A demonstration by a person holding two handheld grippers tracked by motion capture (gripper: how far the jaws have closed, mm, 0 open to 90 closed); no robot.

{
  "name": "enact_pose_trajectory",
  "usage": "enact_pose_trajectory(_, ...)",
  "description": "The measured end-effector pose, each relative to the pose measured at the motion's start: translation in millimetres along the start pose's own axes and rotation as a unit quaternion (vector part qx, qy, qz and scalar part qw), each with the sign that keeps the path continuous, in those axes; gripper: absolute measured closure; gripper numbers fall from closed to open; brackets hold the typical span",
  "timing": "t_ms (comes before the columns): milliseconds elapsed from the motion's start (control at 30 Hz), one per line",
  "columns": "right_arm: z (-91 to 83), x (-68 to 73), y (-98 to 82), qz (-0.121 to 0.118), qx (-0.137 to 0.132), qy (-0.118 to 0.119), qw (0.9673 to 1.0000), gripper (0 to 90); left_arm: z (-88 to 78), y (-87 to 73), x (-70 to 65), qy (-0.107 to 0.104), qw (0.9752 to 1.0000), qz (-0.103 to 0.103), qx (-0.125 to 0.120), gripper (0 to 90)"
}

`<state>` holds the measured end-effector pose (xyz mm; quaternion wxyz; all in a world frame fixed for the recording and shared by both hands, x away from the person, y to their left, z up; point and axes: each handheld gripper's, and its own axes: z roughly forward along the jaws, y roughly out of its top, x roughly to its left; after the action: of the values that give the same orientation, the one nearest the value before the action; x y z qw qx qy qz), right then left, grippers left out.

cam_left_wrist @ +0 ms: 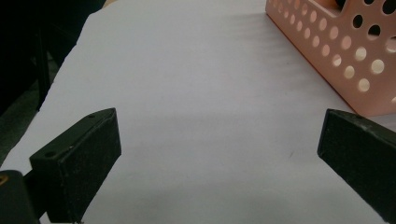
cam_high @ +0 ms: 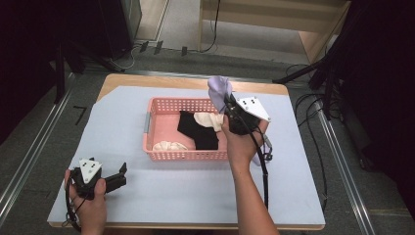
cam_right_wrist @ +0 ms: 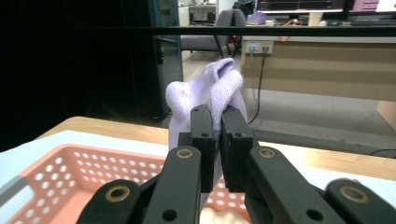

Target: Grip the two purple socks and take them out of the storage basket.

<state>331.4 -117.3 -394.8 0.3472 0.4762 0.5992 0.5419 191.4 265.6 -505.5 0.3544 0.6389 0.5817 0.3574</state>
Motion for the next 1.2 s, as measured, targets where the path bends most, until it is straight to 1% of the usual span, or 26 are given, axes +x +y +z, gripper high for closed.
enact_pose_trajectory(67, -2.1, -6.1, -0.3, -0.001, -0.002, -0.007, 1.0, 85.9, -0.1, 0.1, -0.1, 0.001, 1.0, 0.0, 0.001, 0.4)
enact_pose_trajectory(100, -2.1, -6.1, -0.3, -0.001, -0.002, -0.007, 1.0, 85.9, -0.1, 0.1, -0.1, 0.001, 1.0, 0.0, 0.001, 0.3)
enact_pose_trajectory(133, -4.4, -12.1, -1.3, 0.002, -0.002, -0.013, 0.9999, 85.8, -0.1, 0.0, -0.1, 0.001, 1.0, 0.0, 0.0, 0.4)
enact_pose_trajectory(167, -4.4, -12.1, -1.3, 0.002, -0.002, -0.013, 0.9999, 85.8, -0.1, 0.0, -0.1, 0.001, 1.0, 0.0, 0.0, 0.3)
enact_pose_trajectory(200, -6.3, -17.7, -2.5, 0.002, -0.003, -0.02, 0.9998, 85.9, -0.1, 0.0, -0.1, 0.001, 1.0, 0.0, 0.0, 0.4)
enact_pose_trajectory(233, -6.3, -17.7, -2.5, 0.002, -0.003, -0.02, 0.9998, 85.9, -0.1, 0.0, -0.1, 0.001, 1.0, 0.0, 0.0, 0.4)
enact_pose_trajectory(267, -8.5, -24.6, -4.6, 0.007, -0.001, -0.028, 0.9996, 85.9, -0.3, 0.1, -0.2, 0.001, 1.0, 0.001, 0.001, 0.3)
enact_pose_trajectory(300, -8.5, -24.6, -4.6, 0.007, -0.001, -0.028, 0.9996, 85.9, -0.3, 0.1, -0.2, 0.001, 1.0, 0.001, 0.001, 0.4)
enact_pose_trajectory(367, -11.7, -33.6, -7.2, 0.01, -0.001, -0.038, 0.9992, 85.9, -0.2, 0.0, -0.1, 0.001, 1.0, 0.001, 0.0, 0.3)
enact_pose_trajectory(433, -12.5, -35.3, -7.8, 0.012, 0.0, -0.04, 0.9991, 85.9, -0.5, 0.1, -0.1, 0.001, 1.0, 0.002, 0.002, 0.4)
enact_pose_trajectory(467, -14.4, -41.4, -9.9, 0.013, -0.001, -0.047, 0.9988, 85.9, -0.4, 0.0, -0.3, 0.001, 1.0, 0.001, 0.001, 0.3)
enact_pose_trajectory(500, -14.4, -41.4, -9.9, 0.013, -0.001, -0.047, 0.9988, 85.9, -0.4, 0.0, -0.3, 0.001, 1.0, 0.001, 0.001, 0.3)
enact_pose_trajectory(533, -15.2, -43.9, -11.0, 0.015, 0.0, -0.049, 0.9987, 85.9, -0.4, 0.0, -0.3, 0.002, 1.0, 0.001, 0.001, 0.3)
enact_pose_trajectory(567, -16.6, -49.4, -13.3, 0.013, 0.004, -0.056, 0.9983, 85.8, -0.4, 0.0, -0.3, 0.002, 1.0, 0.001, 0.0, 0.3)
enact_pose_trajectory(767, -21.0, -67.7, -22.9, 0.018, 0.011, -0.077, 0.9968, 85.9, -0.4, 0.0, -0.2, 0.002, 1.0, 0.001, 0.001, 0.4)
enact_pose_trajectory(800, -21.4, -70.6, -24.8, 0.02, 0.014, -0.082, 0.9963, 85.8, -0.3, -0.1, -0.2, 0.002, 1.0, 0.0, -0.001, 0.4)
enact_pose_trajectory(833, -21.4, -70.6, -24.8, 0.02, 0.014, -0.082, 0.9963, 85.8, -0.3, -0.1, -0.2, 0.002, 1.0, 0.0, -0.001, 0.3)
enact_pose_trajectory(867, -22.2, -76.3, -29.6, 0.024, 0.018, -0.09, 0.9955, 85.9, -0.2, -0.1, -0.1, 0.002, 1.0, 0.0, -0.001, 0.4)
enact_pose_trajectory(967, -22.3, -83.5, -38.1, 0.027, 0.03, -0.098, 0.9943, 85.8, -0.2, -0.1, -0.1, 0.002, 1.0, 0.0, -0.001, 0.4)
enact_pose_trajectory(1033, -22.7, -87.6, -45.1, 0.031, 0.035, -0.102, 0.9937, 85.8, -0.3, -0.1, -0.2, 0.002, 1.0, 0.0, -0.001, 0.4)
enact_pose_trajectory(1067, -22.7, -87.6, -45.1, 0.031, 0.035, -0.102, 0.9937, 85.8, -0.3, -0.1, -0.2, 0.002, 1.0, 0.0, -0.001, 0.4)
enact_pose_trajectory(1133, -23.2, -92.7, -57.3, 0.039, 0.049, -0.108, 0.9921, 85.8, -0.3, -0.1, 0.0, 0.002, 1.0, 0.0, -0.001, 0.4)
enact_pose_trajectory(1200, -23.3, -93.8, -60.6, 0.041, 0.052, -0.11, 0.9917, 85.9, -0.4, -0.1, 0.1, 0.002, 1.0, 0.0, -0.001, 0.4)
